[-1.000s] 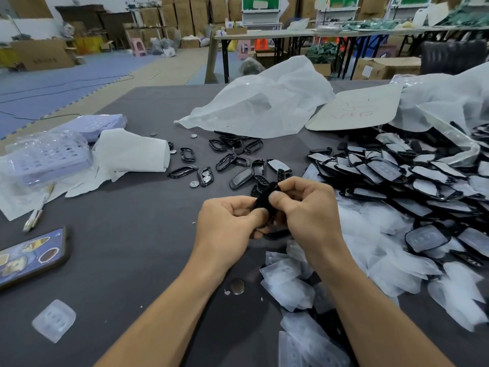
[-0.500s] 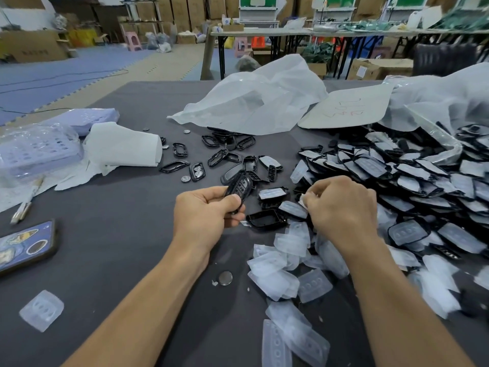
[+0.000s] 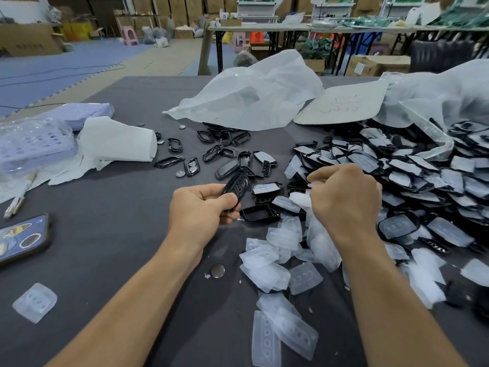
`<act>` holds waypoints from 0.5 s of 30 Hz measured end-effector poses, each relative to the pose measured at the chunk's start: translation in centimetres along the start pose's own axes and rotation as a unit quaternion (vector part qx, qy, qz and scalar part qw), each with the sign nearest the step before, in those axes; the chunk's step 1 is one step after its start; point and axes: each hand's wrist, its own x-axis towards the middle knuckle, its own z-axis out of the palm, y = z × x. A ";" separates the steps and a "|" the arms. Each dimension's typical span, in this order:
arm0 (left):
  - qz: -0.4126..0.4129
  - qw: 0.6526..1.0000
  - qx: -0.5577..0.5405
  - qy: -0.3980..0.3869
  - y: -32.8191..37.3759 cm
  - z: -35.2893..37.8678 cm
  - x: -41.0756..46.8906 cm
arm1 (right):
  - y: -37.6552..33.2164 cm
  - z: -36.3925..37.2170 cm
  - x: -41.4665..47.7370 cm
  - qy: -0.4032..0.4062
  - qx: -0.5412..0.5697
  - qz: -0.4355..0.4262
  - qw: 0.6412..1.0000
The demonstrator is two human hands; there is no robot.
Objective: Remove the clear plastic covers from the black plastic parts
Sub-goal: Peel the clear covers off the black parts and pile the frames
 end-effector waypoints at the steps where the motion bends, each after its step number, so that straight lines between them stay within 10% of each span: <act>1: 0.001 1.000 0.001 0.000 0.0 0.0 0.0 | 0.1 0.0 0.1 -0.001 0.031 -0.011 0.999; 11: 0.007 1.000 0.015 0.002 -0.2 -0.1 0.1 | 0.5 1.2 0.2 0.055 0.180 -0.080 0.979; 15: 0.008 1.000 0.020 -0.003 -0.3 -0.1 0.1 | -0.8 1.4 0.2 -0.045 0.487 0.064 0.870</act>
